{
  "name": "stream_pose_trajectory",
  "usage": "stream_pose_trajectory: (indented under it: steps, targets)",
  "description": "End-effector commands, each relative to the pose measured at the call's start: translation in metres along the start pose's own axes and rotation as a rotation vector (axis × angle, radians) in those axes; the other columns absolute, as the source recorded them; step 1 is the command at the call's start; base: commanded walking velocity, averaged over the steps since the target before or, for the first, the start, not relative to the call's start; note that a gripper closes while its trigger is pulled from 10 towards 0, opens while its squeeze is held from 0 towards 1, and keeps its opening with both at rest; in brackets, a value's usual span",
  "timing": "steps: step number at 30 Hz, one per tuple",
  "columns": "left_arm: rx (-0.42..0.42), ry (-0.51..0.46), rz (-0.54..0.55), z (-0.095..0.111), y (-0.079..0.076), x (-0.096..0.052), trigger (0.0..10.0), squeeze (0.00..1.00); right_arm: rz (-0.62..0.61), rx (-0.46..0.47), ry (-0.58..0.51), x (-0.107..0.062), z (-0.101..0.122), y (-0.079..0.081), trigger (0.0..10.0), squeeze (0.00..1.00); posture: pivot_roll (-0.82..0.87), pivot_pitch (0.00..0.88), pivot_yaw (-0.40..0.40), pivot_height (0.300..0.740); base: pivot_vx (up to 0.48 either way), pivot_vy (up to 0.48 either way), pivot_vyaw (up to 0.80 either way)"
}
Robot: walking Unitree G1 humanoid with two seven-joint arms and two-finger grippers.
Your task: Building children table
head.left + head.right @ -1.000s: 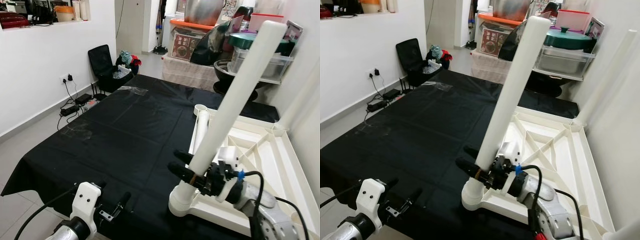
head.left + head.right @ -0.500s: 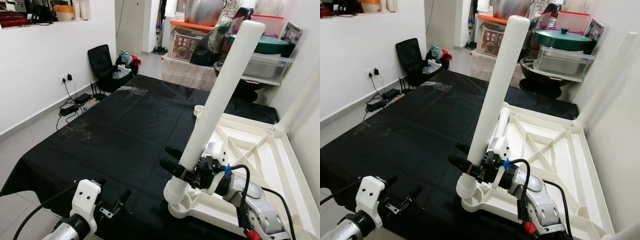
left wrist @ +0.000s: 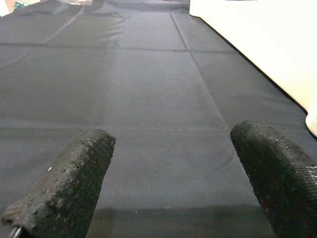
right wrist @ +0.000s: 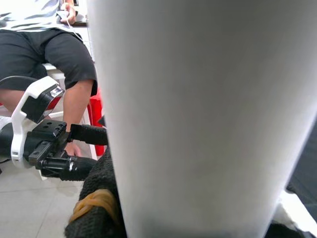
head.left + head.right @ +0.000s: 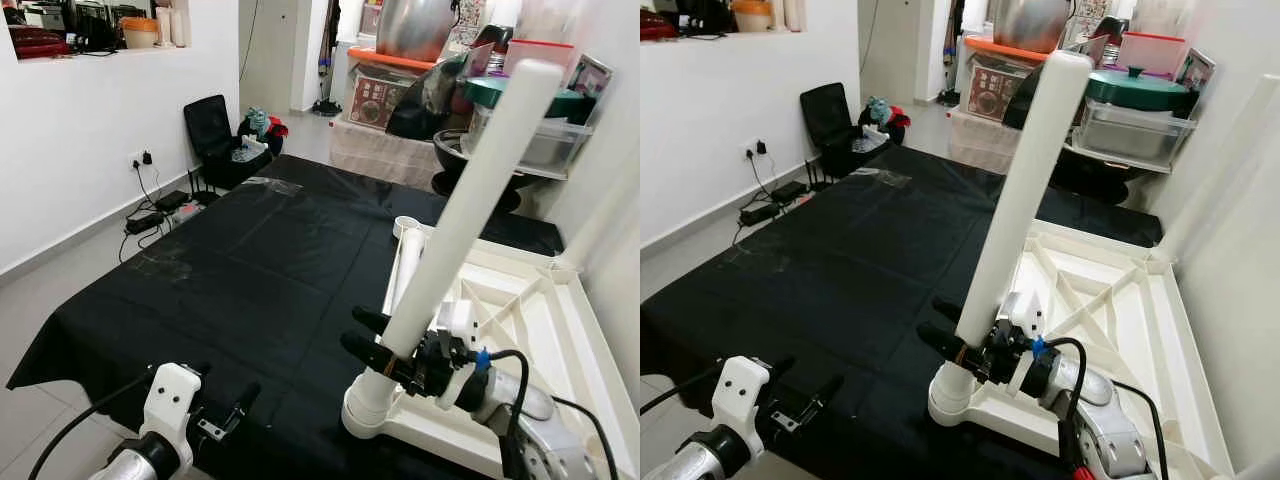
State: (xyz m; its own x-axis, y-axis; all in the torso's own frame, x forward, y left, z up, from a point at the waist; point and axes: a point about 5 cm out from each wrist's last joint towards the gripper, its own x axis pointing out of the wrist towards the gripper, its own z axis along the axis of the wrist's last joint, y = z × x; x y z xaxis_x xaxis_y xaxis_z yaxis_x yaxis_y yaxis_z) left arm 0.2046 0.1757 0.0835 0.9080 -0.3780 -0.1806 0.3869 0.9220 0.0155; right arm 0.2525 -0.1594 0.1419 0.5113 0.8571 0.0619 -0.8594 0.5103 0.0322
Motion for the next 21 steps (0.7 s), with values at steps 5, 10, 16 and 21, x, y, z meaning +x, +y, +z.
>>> stream_pose_trajectory:
  steps: [5,10,16,21]
  targets:
    - [-0.012,-0.003,-0.014,-0.002,-0.003,0.003,10.0,0.00,-0.006,0.108,0.134,-0.006,-0.031,0.006,10.0,0.00,0.12,0.000,-0.083,0.740,0.000,0.000,0.00]
    - [-0.012,-0.005,-0.017,-0.001,-0.003,0.003,10.0,0.00,-0.016,0.113,0.132,0.000,-0.032,0.004,10.0,0.00,0.12,0.000,-0.087,0.740,0.000,0.000,0.00]
    - [-0.014,-0.004,-0.017,-0.003,-0.004,0.003,10.0,0.00,0.002,0.099,0.139,0.019,-0.030,0.002,10.0,0.00,0.13,0.000,-0.095,0.740,0.000,0.000,0.00]
    - [-0.018,-0.002,-0.010,-0.005,-0.003,0.002,10.0,0.00,0.032,0.080,0.177,0.025,-0.037,0.008,10.0,0.00,0.13,0.000,-0.105,0.740,0.000,0.000,0.00]
